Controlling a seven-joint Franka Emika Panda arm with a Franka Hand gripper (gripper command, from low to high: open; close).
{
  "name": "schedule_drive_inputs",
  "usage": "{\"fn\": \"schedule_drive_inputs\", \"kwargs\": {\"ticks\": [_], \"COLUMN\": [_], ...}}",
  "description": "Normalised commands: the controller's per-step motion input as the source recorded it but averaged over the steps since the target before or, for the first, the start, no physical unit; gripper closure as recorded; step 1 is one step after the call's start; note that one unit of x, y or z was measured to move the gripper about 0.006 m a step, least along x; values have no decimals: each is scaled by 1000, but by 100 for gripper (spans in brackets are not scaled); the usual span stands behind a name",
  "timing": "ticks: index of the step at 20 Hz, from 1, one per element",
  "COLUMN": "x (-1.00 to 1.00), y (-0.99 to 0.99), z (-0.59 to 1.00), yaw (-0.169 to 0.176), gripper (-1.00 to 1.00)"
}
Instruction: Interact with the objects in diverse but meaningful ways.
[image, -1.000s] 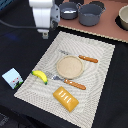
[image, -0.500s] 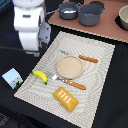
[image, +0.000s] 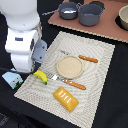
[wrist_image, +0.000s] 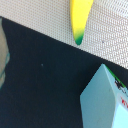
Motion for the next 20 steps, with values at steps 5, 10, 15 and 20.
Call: {"fn": "schedule_drive_inputs", "kwargs": {"ticks": [5,10,15,20], "x": [158,142,187,247], "y": [-114,-73,-5,-41], "z": [-289,-314,-269,-203], "yaw": [0,0,0,0], "gripper": [-100,-100,-100,100]}}
